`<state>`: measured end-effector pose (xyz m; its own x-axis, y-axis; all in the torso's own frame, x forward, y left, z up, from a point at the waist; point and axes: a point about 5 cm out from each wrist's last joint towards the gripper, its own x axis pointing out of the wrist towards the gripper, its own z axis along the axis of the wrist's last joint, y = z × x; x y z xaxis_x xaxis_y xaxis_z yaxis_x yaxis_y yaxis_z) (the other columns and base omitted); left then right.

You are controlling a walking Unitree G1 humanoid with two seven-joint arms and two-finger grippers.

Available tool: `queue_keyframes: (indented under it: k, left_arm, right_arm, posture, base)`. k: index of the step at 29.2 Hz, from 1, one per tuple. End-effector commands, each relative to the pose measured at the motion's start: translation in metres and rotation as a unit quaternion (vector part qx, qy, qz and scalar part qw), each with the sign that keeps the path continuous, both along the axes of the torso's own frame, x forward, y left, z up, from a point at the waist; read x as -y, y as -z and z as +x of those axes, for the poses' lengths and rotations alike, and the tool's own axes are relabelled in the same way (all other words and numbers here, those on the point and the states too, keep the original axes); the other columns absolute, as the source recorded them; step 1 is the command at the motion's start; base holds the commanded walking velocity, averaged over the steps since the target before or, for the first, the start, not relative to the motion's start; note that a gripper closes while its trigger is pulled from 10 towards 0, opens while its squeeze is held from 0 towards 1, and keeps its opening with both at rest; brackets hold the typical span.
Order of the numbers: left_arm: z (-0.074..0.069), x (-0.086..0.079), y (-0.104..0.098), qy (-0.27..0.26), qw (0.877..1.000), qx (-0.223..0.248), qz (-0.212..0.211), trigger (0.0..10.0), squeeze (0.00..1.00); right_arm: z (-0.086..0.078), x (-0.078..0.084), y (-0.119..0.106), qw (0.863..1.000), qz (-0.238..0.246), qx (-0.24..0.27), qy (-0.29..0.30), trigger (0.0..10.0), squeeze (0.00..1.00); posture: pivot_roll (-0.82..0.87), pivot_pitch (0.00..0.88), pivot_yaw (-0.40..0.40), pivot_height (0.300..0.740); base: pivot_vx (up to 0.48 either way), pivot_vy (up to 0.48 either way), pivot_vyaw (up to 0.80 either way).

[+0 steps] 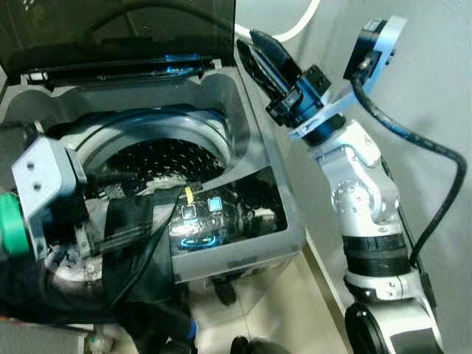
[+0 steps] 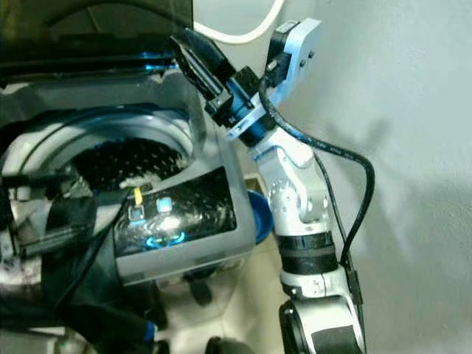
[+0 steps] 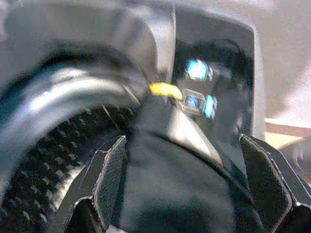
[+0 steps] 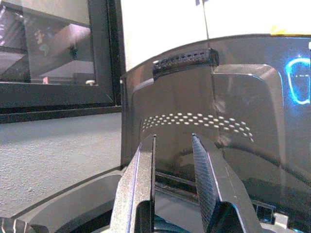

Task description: Clothes washing

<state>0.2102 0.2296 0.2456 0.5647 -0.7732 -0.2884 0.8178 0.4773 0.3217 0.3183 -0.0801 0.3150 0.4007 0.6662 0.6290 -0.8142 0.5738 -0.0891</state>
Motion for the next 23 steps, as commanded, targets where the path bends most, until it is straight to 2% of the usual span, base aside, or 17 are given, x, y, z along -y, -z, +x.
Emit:
queue_keyframes:
  k: [1,3,8,9,13,14,15,23]
  left_arm:
    - [-0.005,0.003,0.001,0.014,1.0,-0.009,0.002,10.0,0.0]
    - [-0.005,0.0,0.011,-0.002,1.0,-0.023,0.006,10.0,0.0]
    - [-0.002,-0.007,0.02,-0.021,0.999,-0.03,0.017,10.0,0.0]
    - [0.002,-0.011,0.023,-0.037,0.999,-0.027,0.022,10.0,1.0]
    - [0.005,-0.015,0.025,-0.05,0.998,-0.026,0.027,10.0,1.0]
    - [0.008,-0.017,0.025,-0.061,0.997,-0.025,0.03,0.0,0.31]
    - [0.01,-0.019,0.024,-0.064,0.997,-0.024,0.033,0.0,0.0]
    - [0.011,-0.022,0.023,-0.067,0.997,-0.022,0.039,0.0,0.0]
  right_arm:
    - [-0.001,0.0,0.0,1.0,0.0,0.004,0.0,10.0,0.0]
    - [-0.001,-0.001,0.0,1.0,0.003,0.004,-0.002,10.0,0.0]
    - [-0.001,-0.003,-0.001,1.0,0.004,0.004,-0.004,10.0,0.0]
    - [-0.001,-0.003,-0.001,1.0,0.004,0.005,-0.005,10.0,0.0]
    - [-0.001,-0.003,-0.001,1.0,0.004,0.005,-0.005,10.0,0.0]
    - [-0.001,-0.002,-0.002,1.0,0.004,0.005,-0.004,10.0,0.0]
    - [-0.001,-0.002,-0.002,1.0,0.004,0.006,-0.003,10.0,0.0]
    - [-0.001,-0.001,-0.002,1.0,0.005,0.006,0.0,10.0,0.0]
  posture:
    - [0.19,0.085,0.03,0.74]
    - [0.19,0.086,0.029,0.74]
    - [0.19,0.088,0.025,0.74]
    - [0.19,0.088,0.025,0.74]
    - [0.19,0.087,0.025,0.74]
    - [0.19,0.087,0.025,0.74]
    - [0.19,0.086,0.03,0.74]
    - [0.19,0.087,0.028,0.74]
  base:
    - [0.0,0.0,0.0]
    - [0.0,0.0,0.0]
    - [0.0,0.0,0.0]
    - [0.0,0.0,0.0]
    - [0.0,0.0,0.0]
    - [0.0,0.0,0.0]
    - [0.0,0.0,0.0]
    - [0.0,0.0,0.0]
